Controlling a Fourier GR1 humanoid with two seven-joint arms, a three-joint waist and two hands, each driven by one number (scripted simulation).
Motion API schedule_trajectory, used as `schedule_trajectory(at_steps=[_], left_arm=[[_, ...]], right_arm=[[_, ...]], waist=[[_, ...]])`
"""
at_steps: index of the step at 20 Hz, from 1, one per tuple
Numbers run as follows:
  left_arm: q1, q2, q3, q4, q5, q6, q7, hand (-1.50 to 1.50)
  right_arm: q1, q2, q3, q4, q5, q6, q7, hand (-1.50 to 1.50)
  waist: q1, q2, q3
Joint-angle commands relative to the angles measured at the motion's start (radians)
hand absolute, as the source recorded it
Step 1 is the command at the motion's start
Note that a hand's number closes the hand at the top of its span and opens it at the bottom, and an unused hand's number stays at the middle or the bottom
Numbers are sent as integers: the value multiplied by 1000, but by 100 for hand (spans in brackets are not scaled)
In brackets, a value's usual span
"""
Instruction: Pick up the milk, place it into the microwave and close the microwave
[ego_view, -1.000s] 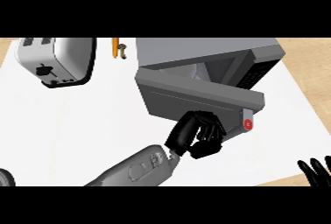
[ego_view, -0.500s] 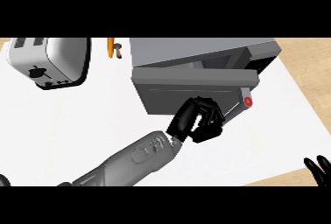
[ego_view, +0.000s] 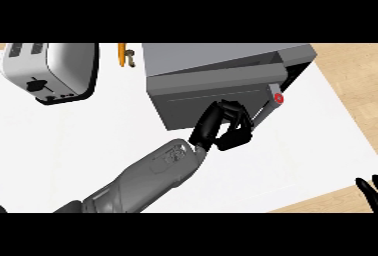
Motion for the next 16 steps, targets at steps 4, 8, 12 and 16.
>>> schedule_trajectory(at_steps=[4,8,12,16], left_arm=[[-77,1,87,93,100,19,-40,150],[-96,1,75,133,115,35,-68,150],[-94,1,86,141,141,61,-132,150],[-117,1,86,154,170,63,-154,150]], right_arm=[[-19,-15,-12,-15,-38,-3,22,-150],[-29,-31,-8,-24,-61,18,28,-150],[-31,-37,-8,-52,-83,26,30,-150],[-38,-65,-12,-50,-95,48,43,-150]], waist=[[-16,10,0],[-17,12,1],[-30,15,-1],[-29,16,0]])
